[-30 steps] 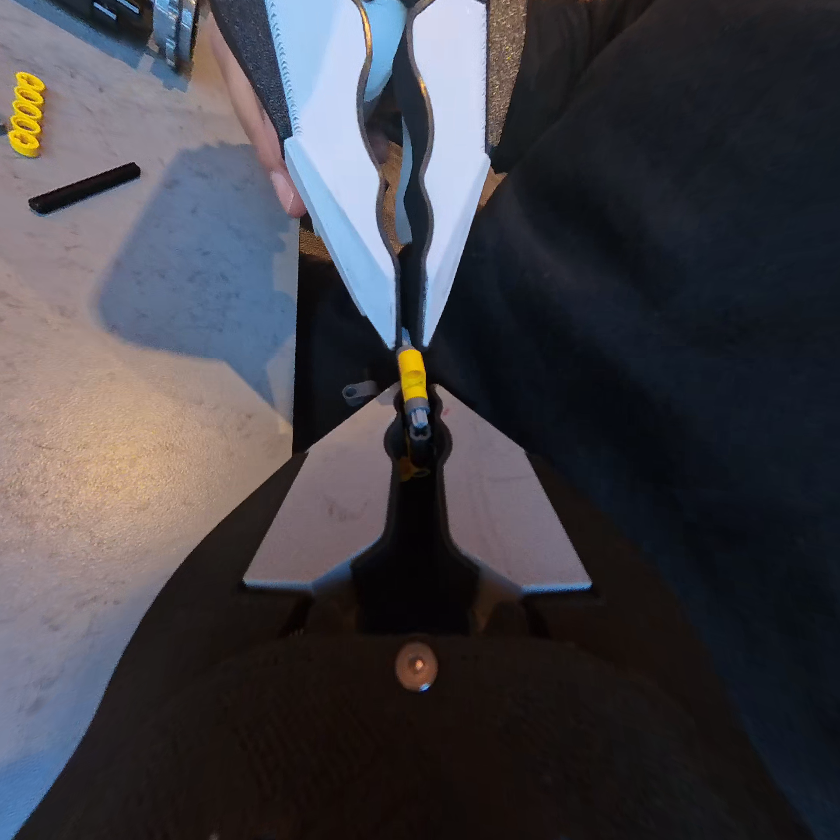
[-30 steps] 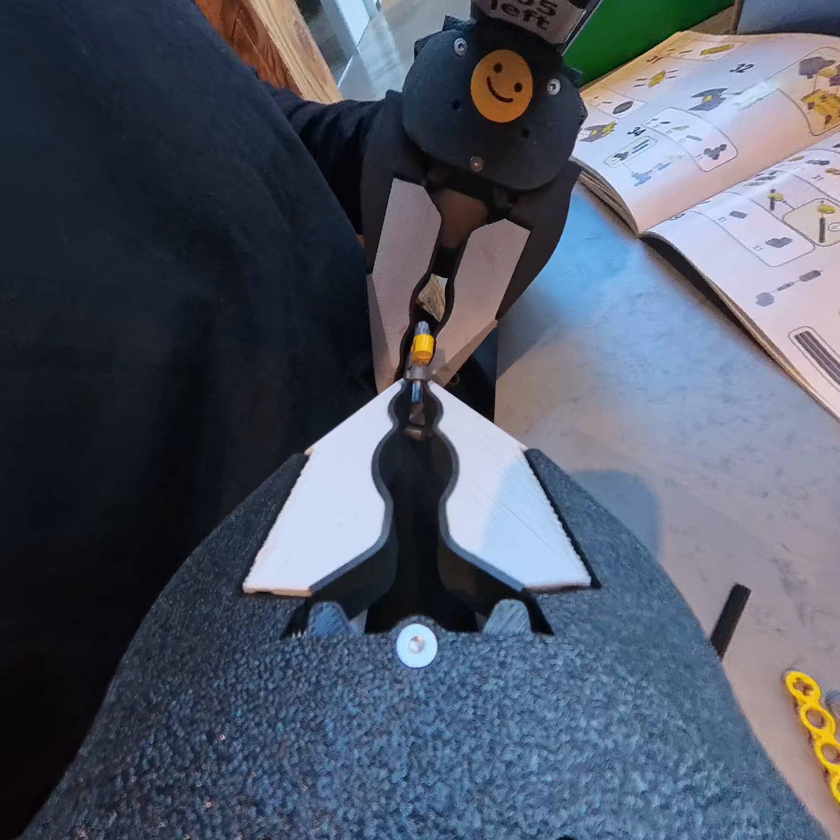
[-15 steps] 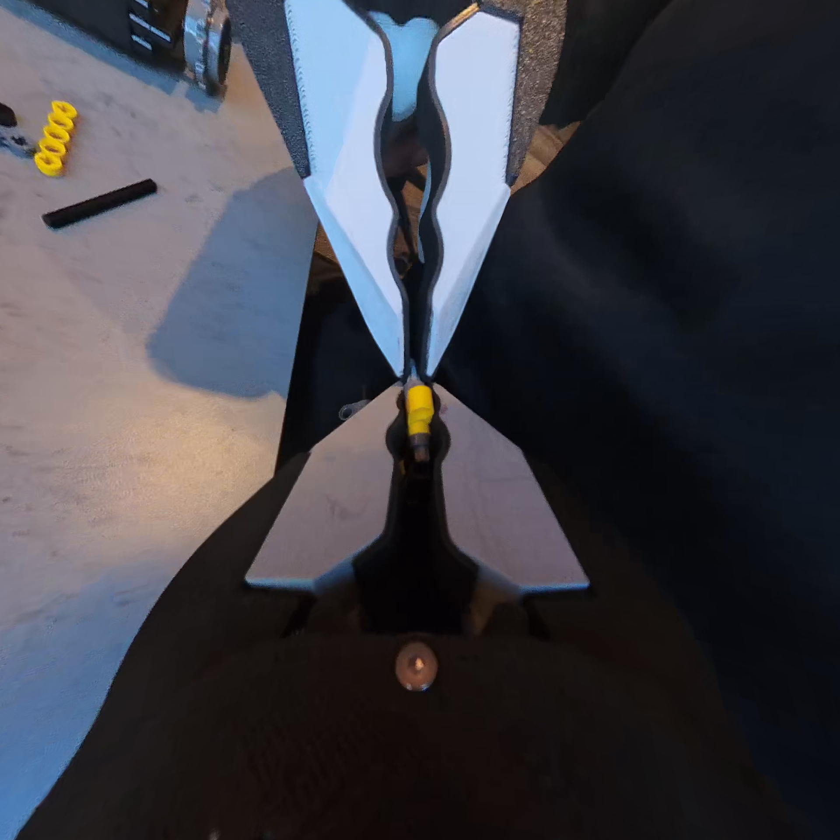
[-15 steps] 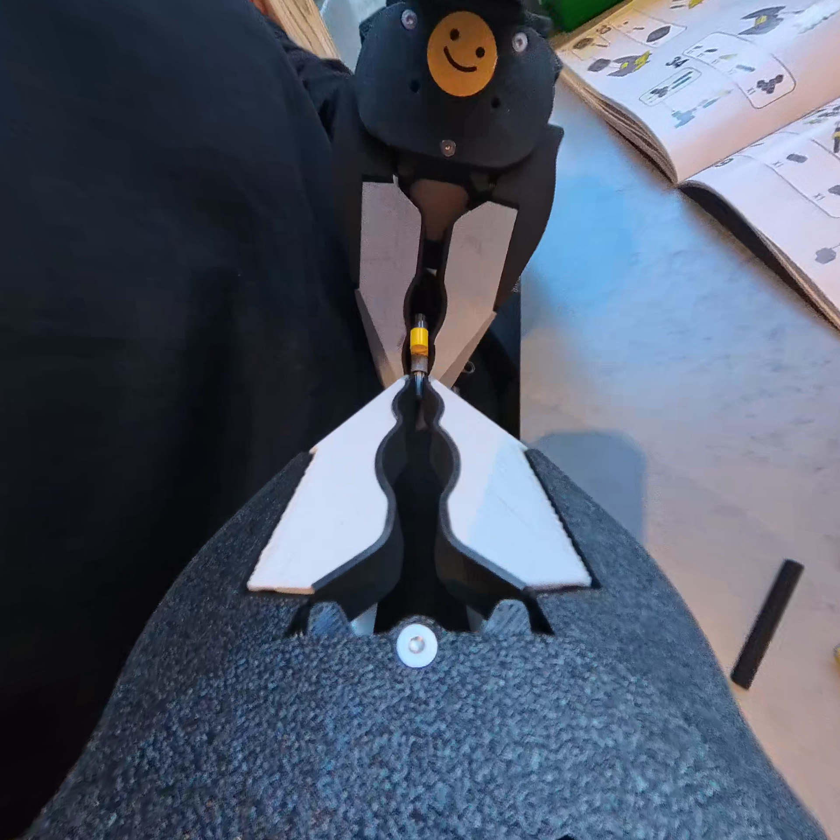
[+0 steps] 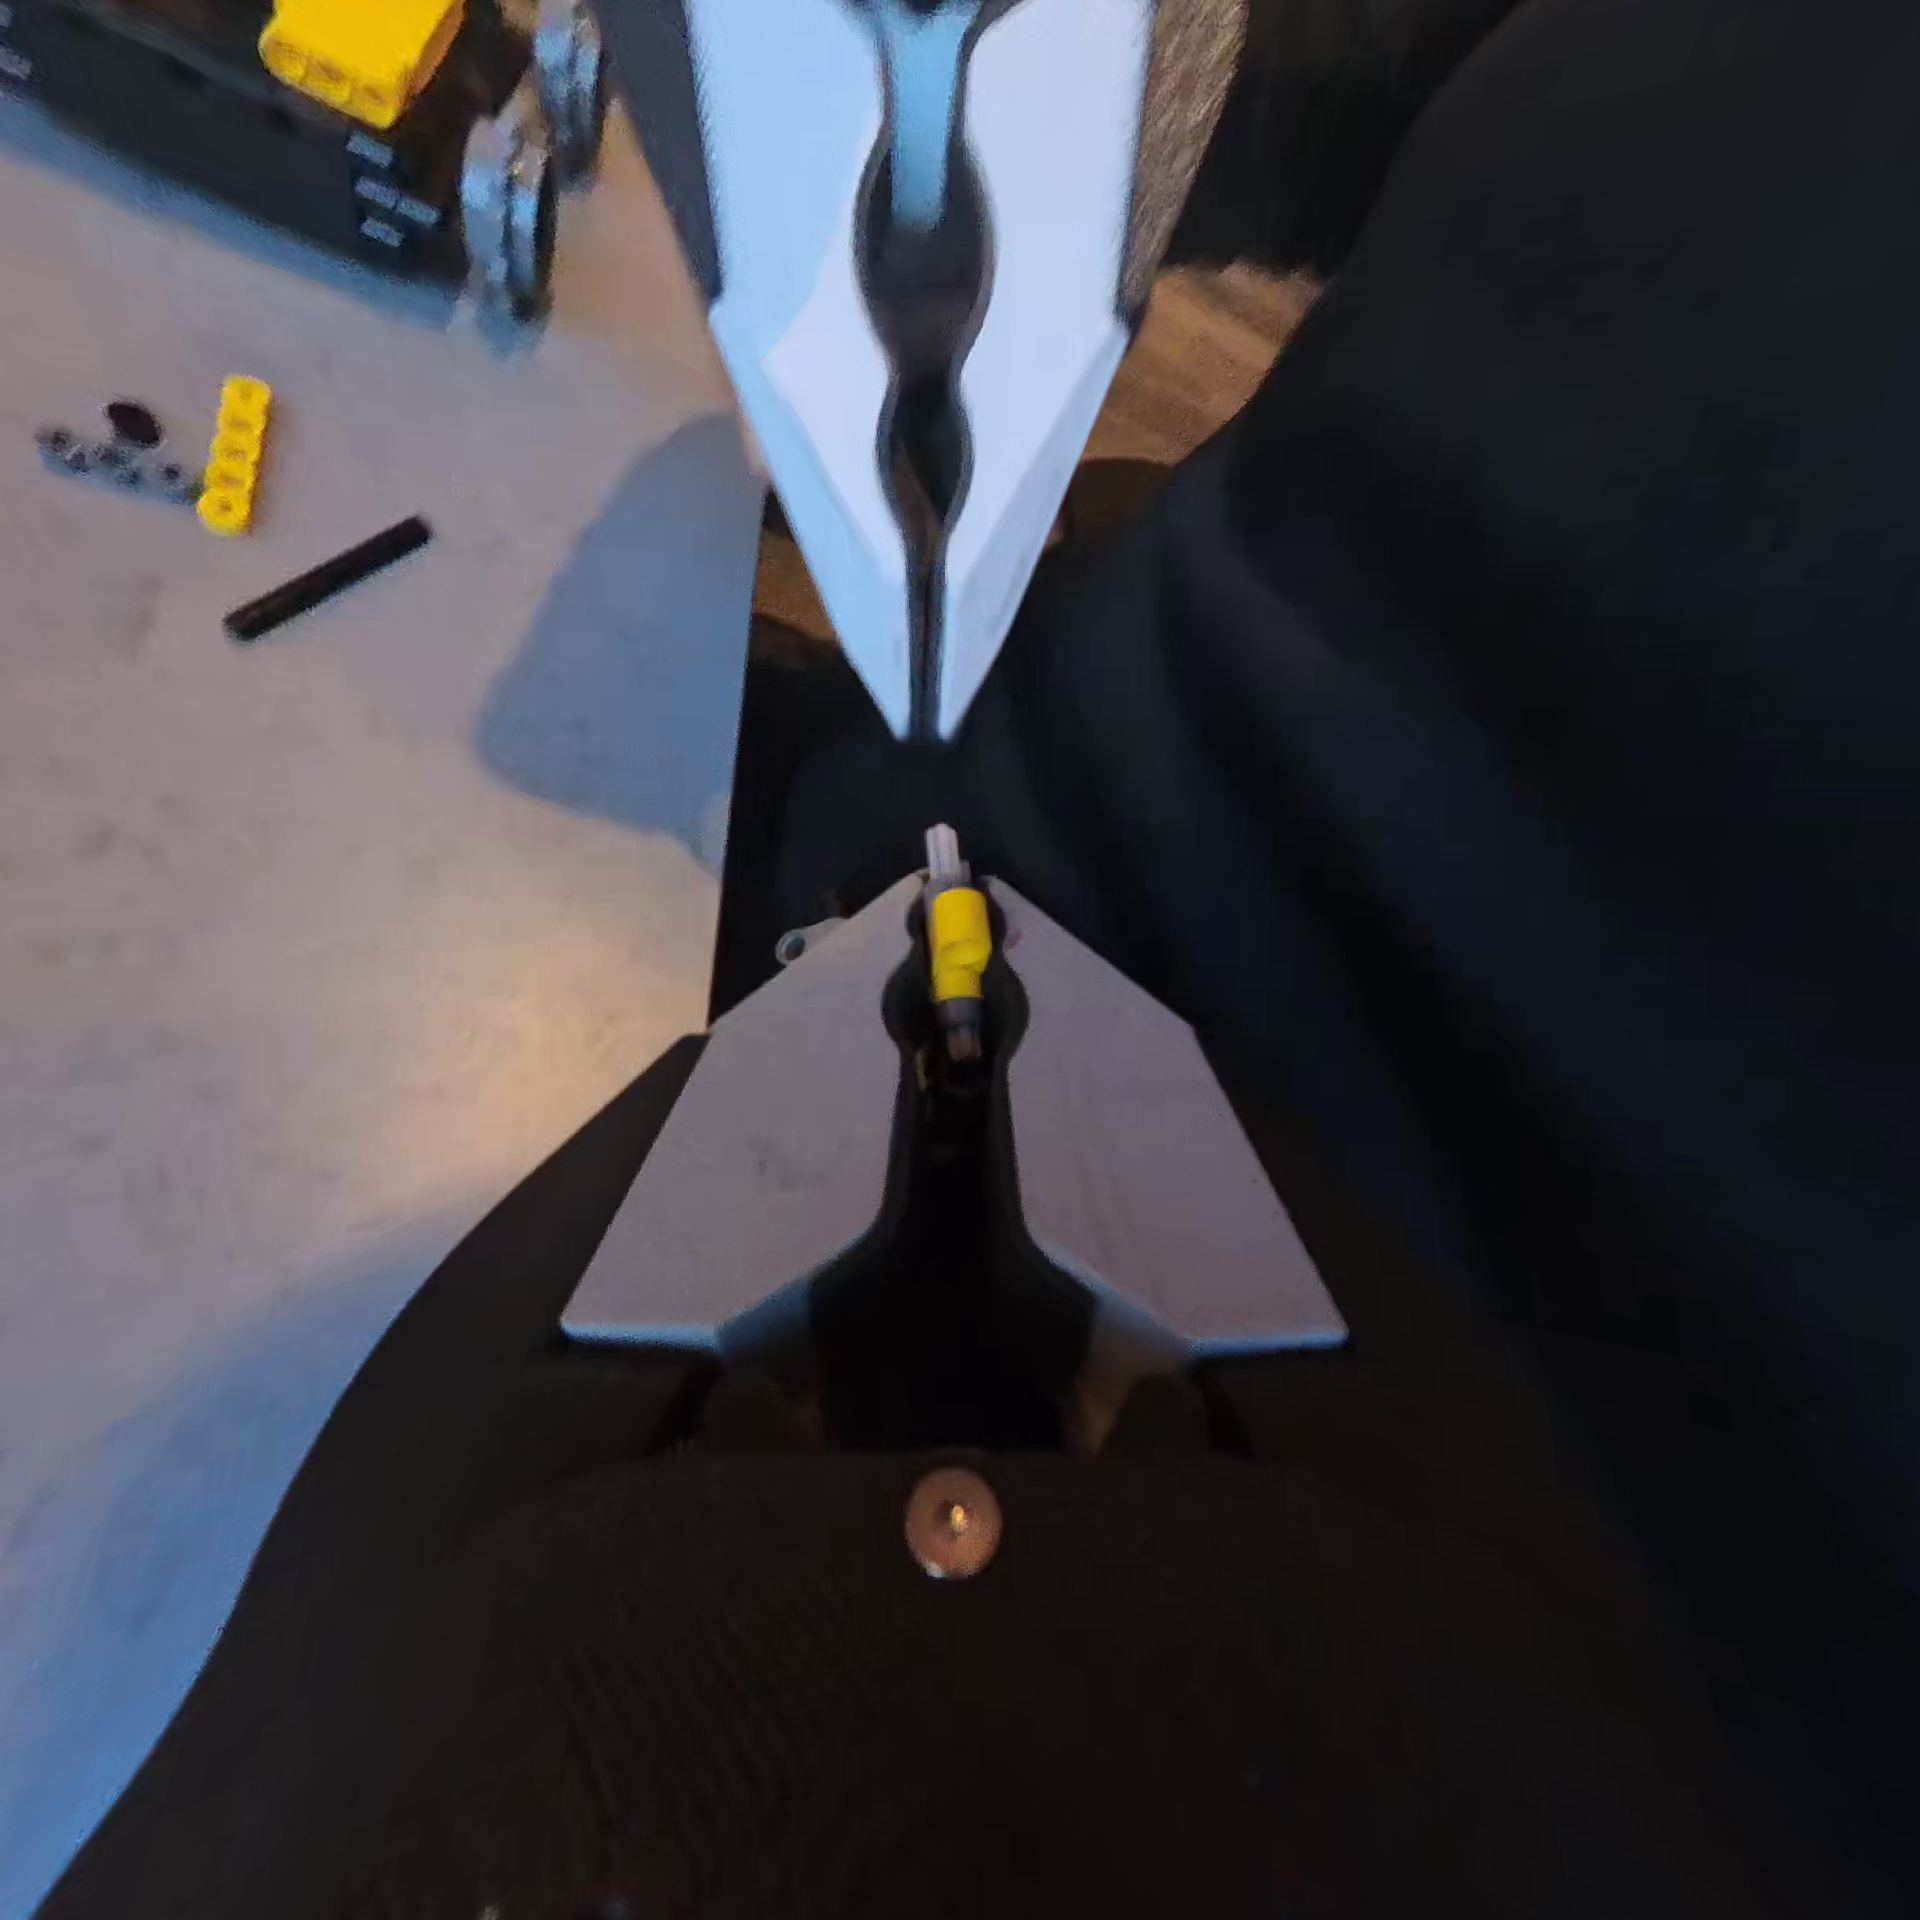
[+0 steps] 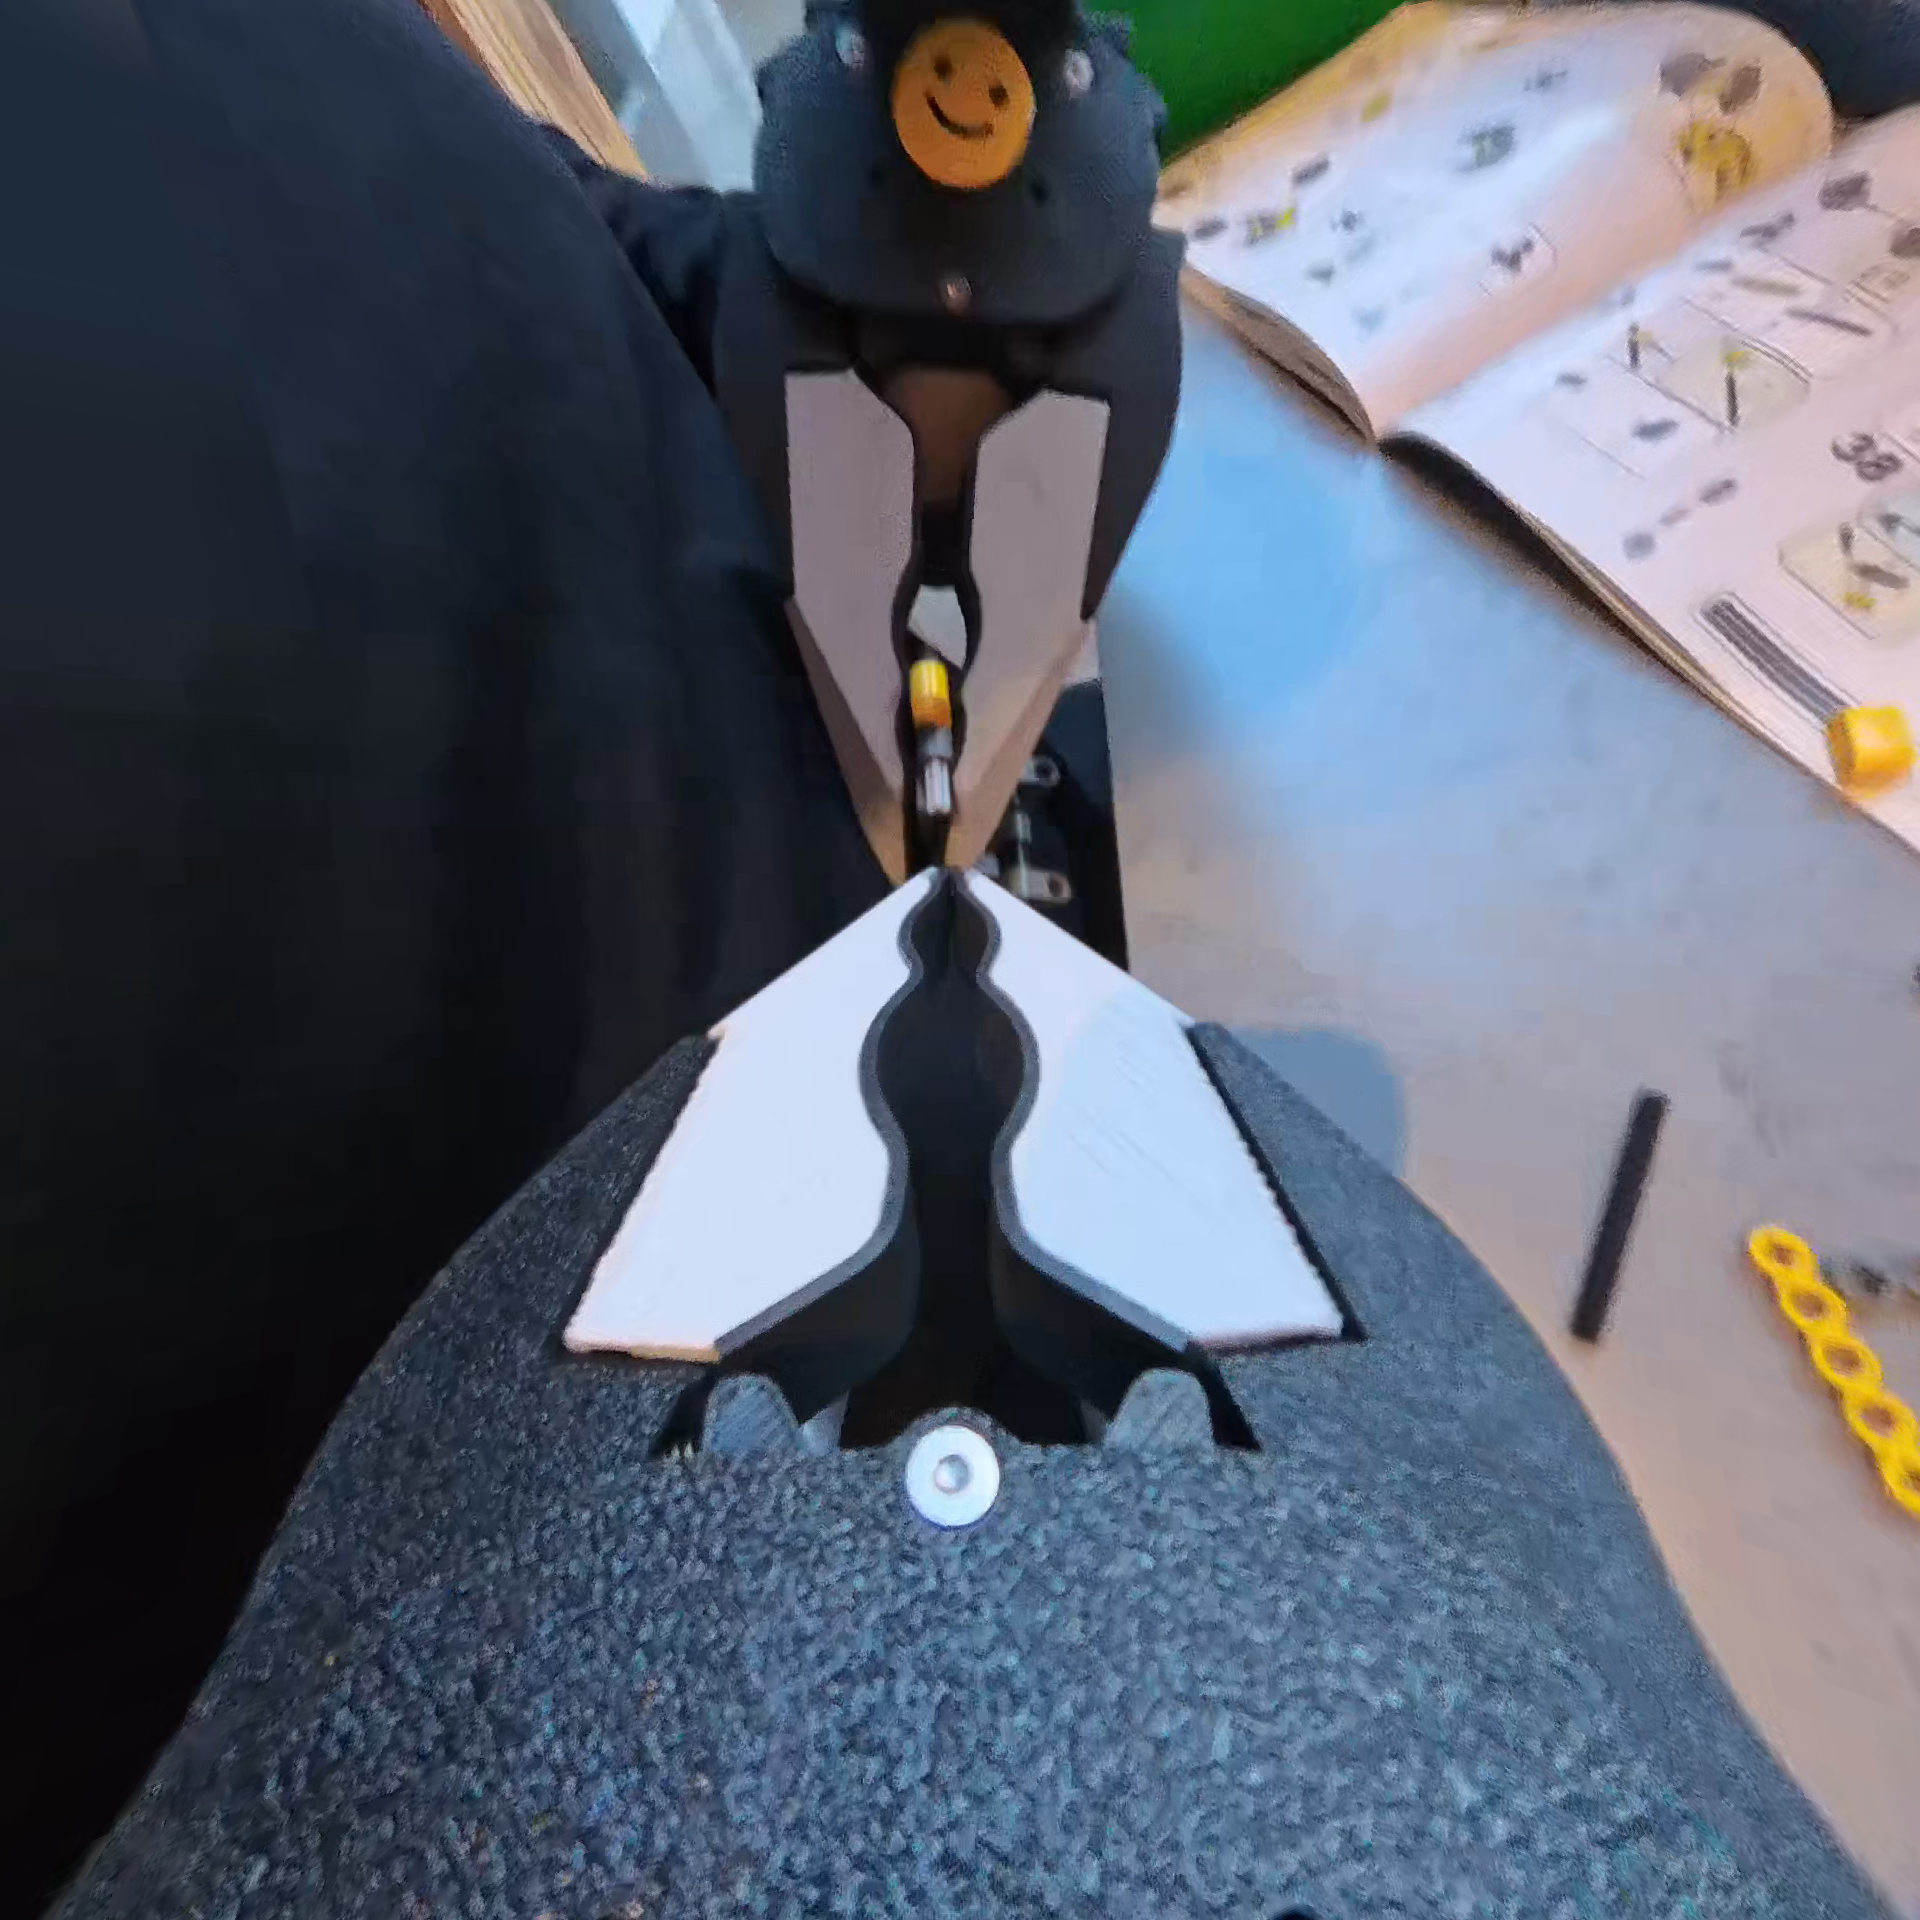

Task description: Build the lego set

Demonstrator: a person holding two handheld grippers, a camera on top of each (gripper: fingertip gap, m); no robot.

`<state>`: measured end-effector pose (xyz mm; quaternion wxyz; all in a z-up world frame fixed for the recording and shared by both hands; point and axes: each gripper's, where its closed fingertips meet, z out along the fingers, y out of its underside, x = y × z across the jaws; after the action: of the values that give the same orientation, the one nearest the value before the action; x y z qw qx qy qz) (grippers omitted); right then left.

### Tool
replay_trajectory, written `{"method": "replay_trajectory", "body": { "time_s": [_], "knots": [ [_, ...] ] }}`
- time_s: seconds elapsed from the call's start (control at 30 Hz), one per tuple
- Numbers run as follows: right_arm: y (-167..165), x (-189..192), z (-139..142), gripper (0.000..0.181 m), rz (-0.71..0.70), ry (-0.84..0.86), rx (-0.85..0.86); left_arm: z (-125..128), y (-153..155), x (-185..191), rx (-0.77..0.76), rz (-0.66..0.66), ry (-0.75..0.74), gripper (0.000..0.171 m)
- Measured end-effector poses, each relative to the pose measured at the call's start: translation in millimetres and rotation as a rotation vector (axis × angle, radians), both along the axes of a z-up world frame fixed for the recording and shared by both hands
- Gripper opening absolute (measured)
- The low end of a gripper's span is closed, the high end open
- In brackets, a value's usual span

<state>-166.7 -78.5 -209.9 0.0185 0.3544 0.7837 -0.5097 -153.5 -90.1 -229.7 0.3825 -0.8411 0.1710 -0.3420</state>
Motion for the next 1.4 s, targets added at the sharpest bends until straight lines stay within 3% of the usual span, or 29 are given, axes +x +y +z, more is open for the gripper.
{"method": "replay_trajectory", "body": {
  "time_s": [0.13,0.33,0.6,0.83,0.93,1.4],
  "knots": [
    [-14.8,-3.6,3.5,0.016,-0.008,-0.010,-0.114,0.8,0.9,4.4,0.000,-0.010,-0.009,0.005],
    [-19.7,-6.1,0.5,0.004,-0.002,0.033,-0.094,0.2,3.4,5.8,0.013,0.005,-0.012,0.005],
    [-24.5,-7.8,-3.8,0.003,0.023,-0.112,-0.207,-5.4,0.2,2.6,0.012,-0.006,-0.006,0.005],
    [-19.6,-3.7,-1.7,0.003,0.005,-0.052,-0.021,-1.8,4.0,5.0,0.021,0.050,-0.013,0.005],
    [-17.9,2.5,-0.1,0.003,-0.017,-0.038,-0.002,-2.2,6.0,7.5,0.071,0.035,0.111,0.005],
    [-14.2,9.0,-1.1,0.003,-0.039,0.081,0.104,-2.0,6.0,10.8,0.080,0.027,0.130,0.006]
  ]
}}
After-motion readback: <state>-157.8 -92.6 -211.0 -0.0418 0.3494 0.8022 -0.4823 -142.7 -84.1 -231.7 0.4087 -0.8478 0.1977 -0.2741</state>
